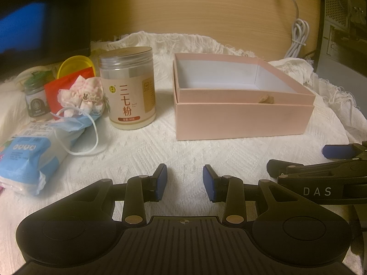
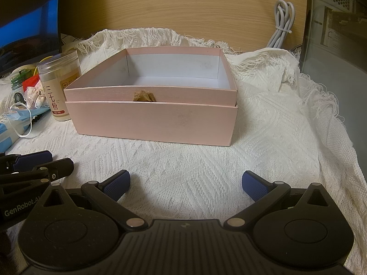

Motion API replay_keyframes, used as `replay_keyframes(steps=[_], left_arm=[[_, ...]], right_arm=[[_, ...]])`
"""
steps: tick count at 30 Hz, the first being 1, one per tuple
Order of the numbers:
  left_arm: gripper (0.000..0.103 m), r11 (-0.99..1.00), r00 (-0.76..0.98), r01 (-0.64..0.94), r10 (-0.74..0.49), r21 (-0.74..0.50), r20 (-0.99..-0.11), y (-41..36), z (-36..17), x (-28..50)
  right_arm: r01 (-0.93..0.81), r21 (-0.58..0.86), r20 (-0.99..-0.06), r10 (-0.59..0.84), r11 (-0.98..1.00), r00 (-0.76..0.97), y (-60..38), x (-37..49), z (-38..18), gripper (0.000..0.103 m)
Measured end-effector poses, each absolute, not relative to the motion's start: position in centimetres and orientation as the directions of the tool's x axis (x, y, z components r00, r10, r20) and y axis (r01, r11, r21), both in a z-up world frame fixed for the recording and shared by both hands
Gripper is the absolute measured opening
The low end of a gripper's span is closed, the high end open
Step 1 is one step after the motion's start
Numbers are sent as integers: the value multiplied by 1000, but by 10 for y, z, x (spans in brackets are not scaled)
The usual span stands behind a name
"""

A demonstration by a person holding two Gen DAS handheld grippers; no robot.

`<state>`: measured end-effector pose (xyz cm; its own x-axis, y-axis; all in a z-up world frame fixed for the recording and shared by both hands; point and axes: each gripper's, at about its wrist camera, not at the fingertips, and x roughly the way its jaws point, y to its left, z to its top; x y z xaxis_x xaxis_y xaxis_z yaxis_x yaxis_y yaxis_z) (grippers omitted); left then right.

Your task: Organize soft objects

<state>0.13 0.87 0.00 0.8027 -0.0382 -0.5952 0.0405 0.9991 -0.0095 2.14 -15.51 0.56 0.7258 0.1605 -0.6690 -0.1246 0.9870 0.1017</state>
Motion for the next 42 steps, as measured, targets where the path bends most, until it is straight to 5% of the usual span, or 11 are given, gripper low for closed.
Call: replay_keyframes(steps=[31, 38, 42], left_arm=[[39, 999, 804, 44, -27, 15, -594, 3, 1, 0], [39, 990, 785, 125, -135, -59, -605, 29, 29, -11], [39, 995, 817, 90, -99, -44, -568, 72, 66, -27]], right_arm=[[-129, 123, -668, 178, 984, 722, -160, 20, 5, 103], [-182, 111, -791, 198, 977, 578, -160, 37, 15, 103], [-187, 106, -833, 190, 977, 519, -158, 40, 19, 103]])
